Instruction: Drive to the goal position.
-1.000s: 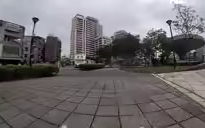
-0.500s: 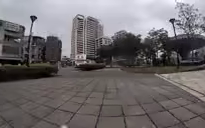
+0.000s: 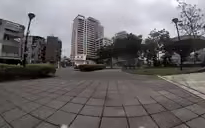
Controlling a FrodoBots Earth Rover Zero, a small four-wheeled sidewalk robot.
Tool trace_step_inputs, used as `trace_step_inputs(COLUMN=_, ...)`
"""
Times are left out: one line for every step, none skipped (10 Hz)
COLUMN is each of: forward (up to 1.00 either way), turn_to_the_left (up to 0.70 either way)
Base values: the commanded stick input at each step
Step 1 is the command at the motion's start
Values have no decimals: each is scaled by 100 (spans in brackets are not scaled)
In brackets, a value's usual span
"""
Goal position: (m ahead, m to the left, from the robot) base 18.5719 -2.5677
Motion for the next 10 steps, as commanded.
trace_step_inputs(forward=70, turn_to_the_left=0)
trace_step_inputs(forward=70, turn_to_the_left=0)
trace_step_inputs(forward=70, turn_to_the_left=0)
trace_step_inputs(forward=70, turn_to_the_left=0)
trace_step_inputs(forward=70, turn_to_the_left=0)
trace_step_inputs(forward=70, turn_to_the_left=0)
trace_step_inputs(forward=70, turn_to_the_left=0)
trace_step_inputs(forward=70, turn_to_the_left=0)
trace_step_inputs(forward=70, turn_to_the_left=0)
trace_step_inputs(forward=70, turn_to_the_left=0)
